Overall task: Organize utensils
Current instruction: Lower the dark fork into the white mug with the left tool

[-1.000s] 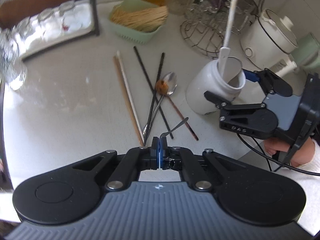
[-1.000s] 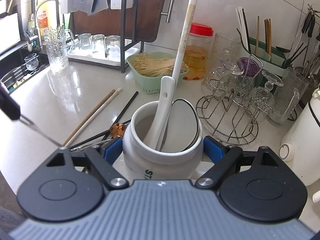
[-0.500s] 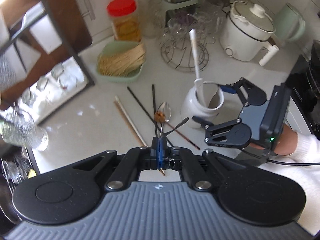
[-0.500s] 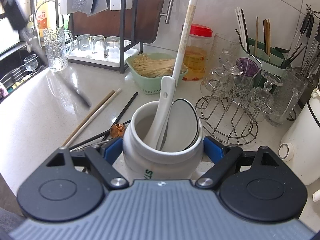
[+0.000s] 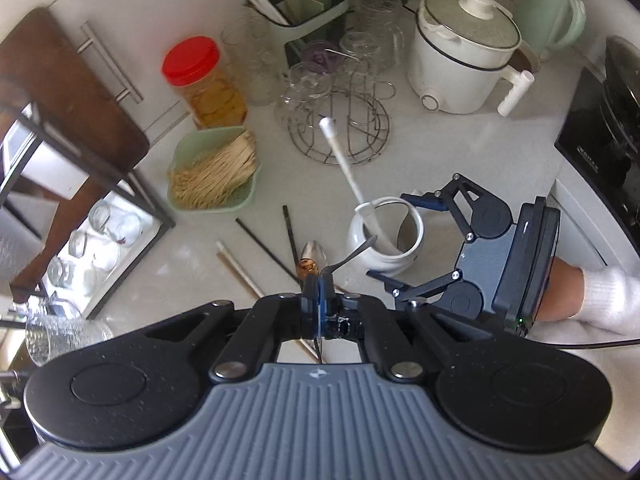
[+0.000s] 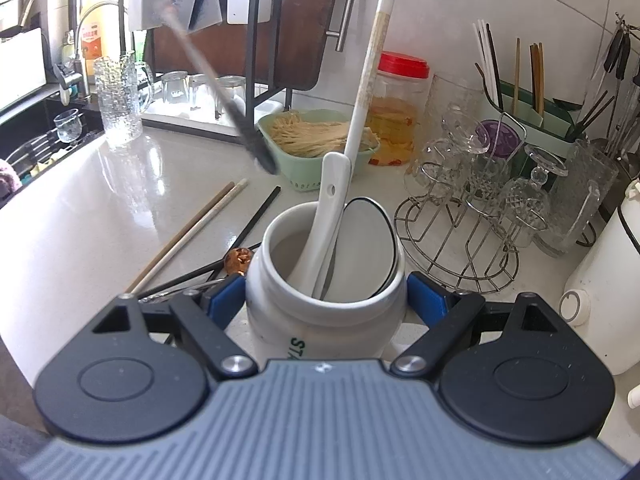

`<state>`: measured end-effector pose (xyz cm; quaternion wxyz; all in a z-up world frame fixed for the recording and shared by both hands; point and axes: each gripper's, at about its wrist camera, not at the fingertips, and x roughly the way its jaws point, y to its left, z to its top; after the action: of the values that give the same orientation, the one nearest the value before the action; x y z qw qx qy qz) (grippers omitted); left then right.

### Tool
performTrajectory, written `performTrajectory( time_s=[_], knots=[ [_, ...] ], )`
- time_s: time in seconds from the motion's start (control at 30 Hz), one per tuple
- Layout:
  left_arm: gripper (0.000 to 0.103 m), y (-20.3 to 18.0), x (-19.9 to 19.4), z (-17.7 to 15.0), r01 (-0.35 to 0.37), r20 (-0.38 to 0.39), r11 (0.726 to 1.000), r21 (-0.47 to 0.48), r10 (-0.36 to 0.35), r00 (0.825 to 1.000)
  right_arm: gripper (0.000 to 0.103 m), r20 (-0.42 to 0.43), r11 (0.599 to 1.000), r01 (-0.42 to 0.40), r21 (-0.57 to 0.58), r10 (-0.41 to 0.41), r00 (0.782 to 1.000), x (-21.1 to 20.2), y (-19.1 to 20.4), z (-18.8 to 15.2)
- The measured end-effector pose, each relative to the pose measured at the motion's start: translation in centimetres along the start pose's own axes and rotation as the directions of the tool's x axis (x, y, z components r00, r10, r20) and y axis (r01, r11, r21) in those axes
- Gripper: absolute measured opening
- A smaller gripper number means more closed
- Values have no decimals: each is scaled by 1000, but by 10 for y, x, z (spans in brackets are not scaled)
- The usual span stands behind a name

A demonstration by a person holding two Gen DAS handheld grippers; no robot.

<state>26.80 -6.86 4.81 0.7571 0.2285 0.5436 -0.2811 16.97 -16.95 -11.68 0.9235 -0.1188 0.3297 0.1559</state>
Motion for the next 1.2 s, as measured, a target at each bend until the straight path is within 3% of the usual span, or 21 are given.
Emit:
performTrajectory(
  time_s=[0.33,0.57,0.77,1.2],
  knots=[
    [1,-21,35,28,-16,-95,997,78,24,995,90,21,999,-23,-24,24,1000,-3,-1,-4],
    [1,-37,52,37,-39,-174,987,154,66,982,90,28,999,-37,-34,38,999,-4,-3,-5],
    [1,-47,61,47,-46,-186,978,206,85,979,90,35,998,-44,-38,45,998,-4,-3,-7],
    [1,-60,99,60,14,-232,983,183,30,972,90,44,998,-44,-36,45,998,-5,-4,-9]
  ],
)
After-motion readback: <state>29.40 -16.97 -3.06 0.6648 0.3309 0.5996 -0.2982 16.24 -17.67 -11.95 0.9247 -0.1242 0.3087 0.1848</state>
